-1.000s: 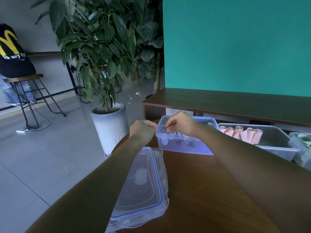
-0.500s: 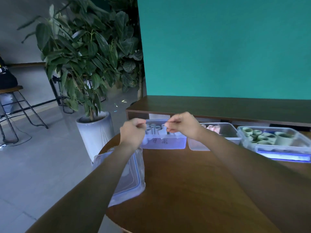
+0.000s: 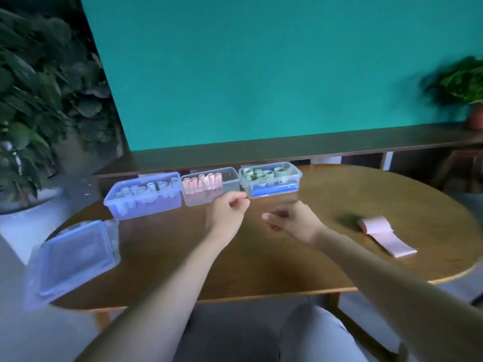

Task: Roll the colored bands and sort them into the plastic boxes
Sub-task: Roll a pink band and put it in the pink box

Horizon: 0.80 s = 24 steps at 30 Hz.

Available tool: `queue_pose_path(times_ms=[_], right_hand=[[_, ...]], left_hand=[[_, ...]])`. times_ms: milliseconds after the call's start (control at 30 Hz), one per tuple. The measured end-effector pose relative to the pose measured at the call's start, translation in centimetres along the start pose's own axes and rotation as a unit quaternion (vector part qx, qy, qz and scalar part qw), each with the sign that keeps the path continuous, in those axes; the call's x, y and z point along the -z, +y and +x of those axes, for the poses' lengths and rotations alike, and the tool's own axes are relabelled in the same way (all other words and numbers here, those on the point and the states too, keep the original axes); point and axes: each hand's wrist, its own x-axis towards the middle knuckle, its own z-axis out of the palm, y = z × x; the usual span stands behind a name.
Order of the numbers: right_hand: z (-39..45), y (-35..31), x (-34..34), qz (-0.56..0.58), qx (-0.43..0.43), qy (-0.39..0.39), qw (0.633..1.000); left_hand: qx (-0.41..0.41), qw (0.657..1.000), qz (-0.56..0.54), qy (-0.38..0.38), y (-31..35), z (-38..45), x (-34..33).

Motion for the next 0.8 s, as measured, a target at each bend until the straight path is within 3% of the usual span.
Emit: queue_pose_path(times_ms=[333, 533, 800], right_hand=[[-10.3, 9.1, 9.9, -0.142, -0.057, 0.193, 0.969], [-13.3, 14.0, 13.6, -0.180, -0.142, 0.142, 0.963], [-13.8, 15.1, 15.1, -0.184, -0.073, 0.113, 0.974]], left_hand=[[-0.021, 0.990, -0.065, -0.127, 5.7, -5.8, -14.9], [-0.037, 0.976, -0.086, -0.197, 7.2, -7.7, -19.9], [-0.049, 0.970, -0.077, -0.226, 7.7, -7.2, -21.7]])
